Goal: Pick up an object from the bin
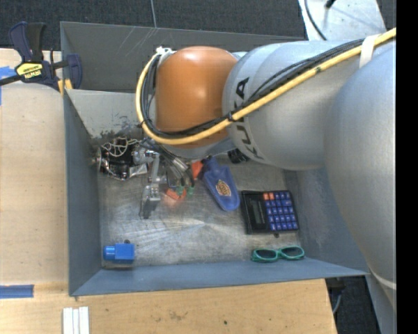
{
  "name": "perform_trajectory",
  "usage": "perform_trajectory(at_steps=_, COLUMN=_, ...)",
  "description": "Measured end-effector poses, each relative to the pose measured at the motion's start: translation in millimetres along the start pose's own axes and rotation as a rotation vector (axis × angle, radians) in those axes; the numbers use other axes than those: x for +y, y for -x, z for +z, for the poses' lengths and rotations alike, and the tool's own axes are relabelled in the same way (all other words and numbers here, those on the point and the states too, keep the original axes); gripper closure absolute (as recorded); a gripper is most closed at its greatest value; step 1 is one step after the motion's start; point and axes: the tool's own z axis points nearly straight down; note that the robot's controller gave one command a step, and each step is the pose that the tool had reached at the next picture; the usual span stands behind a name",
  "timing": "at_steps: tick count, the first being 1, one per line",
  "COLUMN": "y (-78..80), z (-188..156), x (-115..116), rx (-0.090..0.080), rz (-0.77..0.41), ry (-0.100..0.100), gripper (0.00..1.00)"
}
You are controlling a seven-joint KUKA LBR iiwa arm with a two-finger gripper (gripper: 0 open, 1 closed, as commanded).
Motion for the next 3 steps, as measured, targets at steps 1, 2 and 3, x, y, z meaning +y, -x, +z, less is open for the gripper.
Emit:
perform_trajectory(at_steps=1, y=0.0, z=0, x=0, rx=0.000, rz=0.000, ry=0.000, gripper=0.00)
perform_trajectory(at_steps=2, y=30.2, z=3, x=-22, rx=-0.001, rz=0.035, ry=0.002, gripper=0.00)
perform_trajectory(at_steps=3, y=33.2, z=55, x=-10, rx=-0.008, rz=0.064, ry=0.000, gripper=0.00)
